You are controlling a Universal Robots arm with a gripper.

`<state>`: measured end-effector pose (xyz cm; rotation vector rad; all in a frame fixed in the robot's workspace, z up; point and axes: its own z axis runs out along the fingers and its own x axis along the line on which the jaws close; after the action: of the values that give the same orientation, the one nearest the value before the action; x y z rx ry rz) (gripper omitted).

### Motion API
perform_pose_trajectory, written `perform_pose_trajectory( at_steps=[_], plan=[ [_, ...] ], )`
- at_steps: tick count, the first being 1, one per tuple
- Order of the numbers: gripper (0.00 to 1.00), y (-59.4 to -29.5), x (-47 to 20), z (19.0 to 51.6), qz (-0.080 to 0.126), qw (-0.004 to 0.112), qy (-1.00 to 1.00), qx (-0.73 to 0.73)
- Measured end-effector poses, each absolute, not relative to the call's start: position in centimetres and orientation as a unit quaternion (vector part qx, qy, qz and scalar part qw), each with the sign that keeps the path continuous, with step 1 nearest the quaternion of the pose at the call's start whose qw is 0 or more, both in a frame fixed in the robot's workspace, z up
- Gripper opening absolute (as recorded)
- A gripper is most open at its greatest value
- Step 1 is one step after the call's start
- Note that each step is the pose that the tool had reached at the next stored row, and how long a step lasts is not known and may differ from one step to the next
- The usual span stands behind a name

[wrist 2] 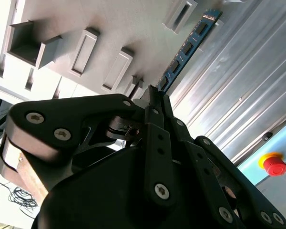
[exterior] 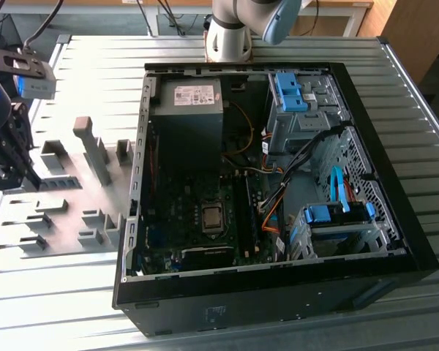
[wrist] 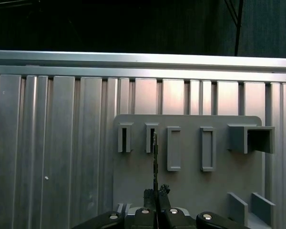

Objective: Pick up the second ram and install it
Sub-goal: 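Pick up the second ram and move it above second insertion slot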

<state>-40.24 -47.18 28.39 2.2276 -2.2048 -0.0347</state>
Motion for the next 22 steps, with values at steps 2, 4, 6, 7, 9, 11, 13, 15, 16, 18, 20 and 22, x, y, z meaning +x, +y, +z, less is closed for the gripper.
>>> perform_pose_trajectory(
  at_steps=[2, 4, 6, 7, 9, 11, 13, 15, 16, 18, 20, 22],
  plan=[
    [0.14, -47.2, -40.2, 28.5, -0.011, 0.004, -0.703, 0.711],
    [0.14, -47.2, -40.2, 28.6, -0.011, 0.004, -0.703, 0.711],
    [0.14, -47.2, -40.2, 28.7, -0.011, 0.004, -0.703, 0.711],
    [0.14, -47.2, -40.2, 28.8, -0.011, 0.004, -0.703, 0.711],
    [0.14, -47.2, -40.2, 28.9, -0.01, 0.004, -0.703, 0.711],
    [0.14, -47.2, -40.2, 29.0, -0.01, 0.004, -0.703, 0.711],
    [0.14, -47.2, -40.2, 29.1, -0.01, 0.005, -0.703, 0.711],
    [0.14, -47.2, -40.2, 29.2, -0.01, 0.005, -0.703, 0.711],
    [0.14, -47.2, -40.2, 29.3, -0.01, 0.005, -0.703, 0.711],
    [0.14, -47.2, -40.2, 29.4, -0.01, 0.005, -0.703, 0.711],
    [0.14, -47.2, -40.2, 29.5, -0.01, 0.005, -0.703, 0.711],
    [0.14, -47.2, -40.2, 29.6, -0.01, 0.005, -0.703, 0.711]
  ],
)
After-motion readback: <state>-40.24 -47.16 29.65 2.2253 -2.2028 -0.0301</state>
